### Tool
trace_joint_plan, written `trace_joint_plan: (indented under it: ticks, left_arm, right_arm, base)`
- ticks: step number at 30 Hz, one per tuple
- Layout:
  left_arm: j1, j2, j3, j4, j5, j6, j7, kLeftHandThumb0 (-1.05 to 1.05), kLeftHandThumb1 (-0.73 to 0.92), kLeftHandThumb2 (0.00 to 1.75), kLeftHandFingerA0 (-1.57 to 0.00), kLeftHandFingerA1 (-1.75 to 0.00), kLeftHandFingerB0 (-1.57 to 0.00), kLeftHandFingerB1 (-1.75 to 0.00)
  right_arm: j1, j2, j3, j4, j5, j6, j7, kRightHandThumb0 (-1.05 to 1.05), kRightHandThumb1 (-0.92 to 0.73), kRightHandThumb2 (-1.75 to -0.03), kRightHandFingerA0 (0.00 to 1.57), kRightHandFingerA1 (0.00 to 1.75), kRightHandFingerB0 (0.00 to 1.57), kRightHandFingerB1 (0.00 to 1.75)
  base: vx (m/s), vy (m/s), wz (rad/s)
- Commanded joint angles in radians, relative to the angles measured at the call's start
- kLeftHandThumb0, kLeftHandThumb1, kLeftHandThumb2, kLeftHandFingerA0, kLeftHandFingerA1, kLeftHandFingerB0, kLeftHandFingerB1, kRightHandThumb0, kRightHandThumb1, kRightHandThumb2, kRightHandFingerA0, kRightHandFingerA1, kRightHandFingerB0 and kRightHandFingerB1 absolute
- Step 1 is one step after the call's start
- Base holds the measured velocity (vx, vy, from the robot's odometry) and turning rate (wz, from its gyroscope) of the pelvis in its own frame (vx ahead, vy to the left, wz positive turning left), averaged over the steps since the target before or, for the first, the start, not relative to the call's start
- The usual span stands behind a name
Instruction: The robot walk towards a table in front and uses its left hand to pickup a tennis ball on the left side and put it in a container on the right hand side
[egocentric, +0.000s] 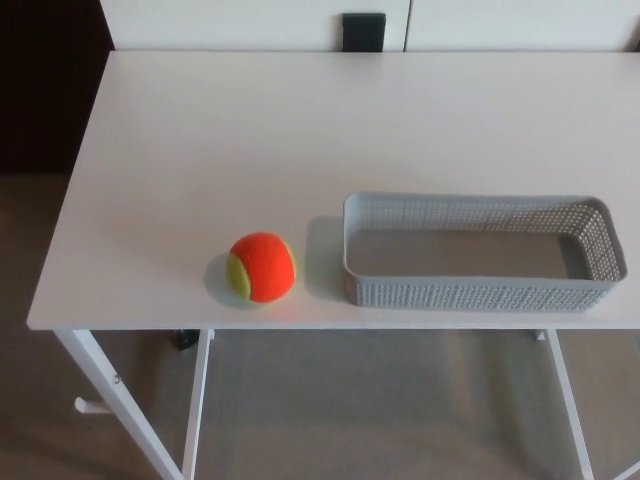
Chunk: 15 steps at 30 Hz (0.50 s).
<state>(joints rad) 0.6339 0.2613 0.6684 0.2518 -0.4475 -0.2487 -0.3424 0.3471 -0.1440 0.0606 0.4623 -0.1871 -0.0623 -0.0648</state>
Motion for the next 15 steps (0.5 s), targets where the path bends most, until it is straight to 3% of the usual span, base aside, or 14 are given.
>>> trace_joint_plan:
  ticks: [1,3,7,8,9,11,12,15]
  left_arm:
    - [0.044,0.075,0.118,-0.376,-0.334,0.253,0.004,-0.13,0.62,0.63,-0.18,-0.32,-0.14,-0.28]
    - [0.041,0.121,0.134,-0.511,-0.382,0.28,0.015,-0.11,0.64,0.59,-0.14,-0.28,-0.18,-0.28]
    - [-0.027,0.197,0.108,-0.665,-0.307,0.254,0.019,-0.16,0.59,0.57,-0.15,-0.3,-0.16,-0.27]
    - [-0.06,0.227,0.086,-0.714,-0.272,0.264,0.035,-0.12,0.41,0.85,-0.06,-0.47,-0.04,-0.44]
    - [-0.093,0.257,0.054,-0.751,-0.215,0.275,0.043,-0.13,0.55,0.58,-0.1,-0.35,-0.1,-0.22]
    - [-0.172,0.318,-0.025,-0.828,-0.095,0.316,0.068,-0.08,0.52,0.59,-0.08,-0.35,-0.11,-0.19]
    - [-0.223,0.344,-0.075,-0.845,-0.07,0.336,0.064,-0.04,0.47,0.66,-0.07,-0.32,-0.09,-0.16]
    - [-0.336,0.387,-0.193,-0.856,-0.012,0.375,0.05,-0.1,0.46,0.6,-0.07,-0.33,-0.11,-0.2]
  right_arm:
    - [-0.001,-0.005,-0.015,0.004,0.012,-0.002,-0.002,-0.1,-0.67,-1.07,0.16,0.61,0.03,0.51]
    - [-0.008,-0.004,-0.014,0.009,0.011,0.0,0.0,-0.1,-0.68,-1.08,0.14,0.59,0.02,0.5]
    - [-0.025,0.0,-0.012,0.032,0.014,-0.007,0.002,-0.12,-0.67,-1.08,0.16,0.6,0.03,0.5]
    - [-0.036,0.002,-0.012,0.039,0.014,-0.01,0.001,-0.1,-0.81,-0.82,0.18,0.63,0.05,0.45]
    - [-0.038,0.002,-0.013,0.041,0.013,-0.01,-0.001,-0.1,-0.8,-0.83,0.18,0.64,0.05,0.46]
    - [-0.036,0.003,-0.012,0.041,0.01,-0.014,-0.006,-0.1,-0.79,-0.84,0.18,0.64,0.05,0.46]
    - [-0.036,0.004,-0.012,0.042,0.01,-0.014,-0.007,-0.07,-0.75,-0.94,0.17,0.62,0.02,0.47]
    - [-0.04,0.003,-0.015,0.042,0.013,-0.008,-0.003,-0.09,-0.73,-0.95,0.15,0.62,0.01,0.47]
  base:
    - [0.0,0.0,0.0]
    - [0.0,0.0,0.0]
    - [0.0,0.0,0.0]
    - [0.0,0.0,0.0]
    - [0.0,0.0,0.0]
    - [0.0,0.0,0.0]
    - [0.0,0.0,0.0]
    - [0.0,0.0,0.0]
